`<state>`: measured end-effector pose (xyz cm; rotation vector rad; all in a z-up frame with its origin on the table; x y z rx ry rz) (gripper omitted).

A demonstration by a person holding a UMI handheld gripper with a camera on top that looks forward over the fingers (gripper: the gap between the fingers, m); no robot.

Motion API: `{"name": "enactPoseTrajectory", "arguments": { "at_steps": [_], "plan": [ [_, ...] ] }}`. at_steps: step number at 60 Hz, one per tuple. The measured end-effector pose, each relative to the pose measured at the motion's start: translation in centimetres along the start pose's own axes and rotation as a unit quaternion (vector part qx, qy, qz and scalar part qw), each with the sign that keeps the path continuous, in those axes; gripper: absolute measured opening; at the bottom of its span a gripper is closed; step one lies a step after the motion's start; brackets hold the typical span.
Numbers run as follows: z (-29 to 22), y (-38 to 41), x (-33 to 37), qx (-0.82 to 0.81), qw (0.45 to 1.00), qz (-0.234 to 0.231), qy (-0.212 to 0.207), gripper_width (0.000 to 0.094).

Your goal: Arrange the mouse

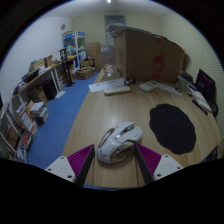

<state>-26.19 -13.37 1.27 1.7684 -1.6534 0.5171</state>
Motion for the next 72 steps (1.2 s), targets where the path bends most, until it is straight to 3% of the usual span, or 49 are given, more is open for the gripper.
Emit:
{"name": "enactPoseTrajectory", "arguments": {
  "at_steps": [11, 13, 17, 21, 23, 24, 25, 26, 30, 38, 45, 50, 56, 66, 67, 68, 72],
  "plan": [
    [-2.8, 1.1, -3.6, 0.001, 0.999, 0.002, -0.035, 0.0857],
    [-3.1, 1.3, -4.0, 0.001, 0.999, 0.004, -0.042, 0.0819],
    [-3.3, 1.3, -4.5, -0.001, 0.998, 0.008, -0.057, 0.0556],
    [-3.2, 1.4, -4.5, 0.001, 0.998, 0.011, -0.057, 0.0511],
    [-3.2, 1.4, -4.5, 0.000, 0.999, 0.010, -0.045, 0.0515],
    [-3.2, 1.4, -4.5, -0.002, 0.999, 0.009, -0.037, 0.0467],
    [-3.2, 1.4, -4.6, -0.003, 1.000, 0.008, -0.030, 0.0486],
    [-3.3, 1.4, -4.5, -0.004, 1.000, 0.005, -0.025, 0.0434],
    [-3.7, 1.6, -4.0, -0.007, 1.000, -0.008, -0.004, 0.0398],
    [-12.1, 0.7, 0.3, 0.008, 0.995, -0.031, -0.092, 0.0397],
    [-19.2, -4.8, 2.3, -0.014, 0.989, -0.019, -0.147, 0.0394],
    [-19.8, -10.7, 0.9, -0.005, 0.991, 0.011, -0.136, 0.0392],
    [-16.3, -15.8, -2.1, -0.017, 0.996, 0.030, -0.088, 0.0394],
    [-11.1, -18.3, -5.2, -0.012, 0.999, 0.028, -0.026, 0.0414],
    [-10.4, -18.5, -5.6, -0.011, 0.999, 0.031, -0.018, 0.0486],
    [-9.9, -18.6, -5.7, -0.009, 0.999, 0.032, -0.011, 0.0444],
    [-10.3, -18.6, -5.9, -0.012, 0.999, 0.024, -0.033, 0.0476]
  ]
}}
Point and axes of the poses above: the point between the fingertips, and its own axes, seen from behind it with the camera up: y to the left, z down, x backward, against the way the camera looks, the point moved 4 cm from there along x, backward, against the way the camera looks, and after that the axes turned 12 degrees about -x, right-handed, at the moved point
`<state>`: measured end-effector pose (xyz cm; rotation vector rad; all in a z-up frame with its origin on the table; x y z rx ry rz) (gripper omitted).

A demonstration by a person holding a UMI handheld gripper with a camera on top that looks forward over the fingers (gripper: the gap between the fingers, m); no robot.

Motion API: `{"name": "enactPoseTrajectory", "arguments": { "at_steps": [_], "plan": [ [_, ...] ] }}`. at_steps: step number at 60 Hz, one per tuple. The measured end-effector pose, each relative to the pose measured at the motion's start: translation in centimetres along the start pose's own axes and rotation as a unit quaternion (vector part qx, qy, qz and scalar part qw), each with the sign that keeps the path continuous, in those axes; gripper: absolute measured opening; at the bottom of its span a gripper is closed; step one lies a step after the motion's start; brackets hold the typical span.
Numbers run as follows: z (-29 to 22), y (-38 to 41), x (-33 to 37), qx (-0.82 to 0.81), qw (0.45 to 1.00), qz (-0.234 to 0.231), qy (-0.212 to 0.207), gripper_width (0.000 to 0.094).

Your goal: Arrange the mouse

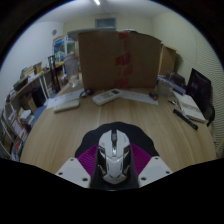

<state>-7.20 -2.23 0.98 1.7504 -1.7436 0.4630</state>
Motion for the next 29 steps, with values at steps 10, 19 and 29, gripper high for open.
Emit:
{"name": "enactPoseTrajectory", "arguments": {
  "at_steps": [10, 19, 29],
  "plan": [
    [0.2, 0.0, 1.1, -0.008, 0.999, 0.008, 0.046, 0.0821],
    [-0.1, 0.9, 5.1, -0.028, 0.999, 0.022, 0.041, 0.0839],
    [1.5, 3.2, 11.9, -0.048, 0.997, 0.045, 0.033, 0.0844]
  ]
}}
Point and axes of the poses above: the point between the fingertips, and its own axes, seen from behind it with the camera up: y to the left, z down, x backward, against the way the camera looks, the point moved 4 cm from there along x, backward, against the way the camera looks, and after that the axes turned 12 degrees about -x, right-handed, at the moved point
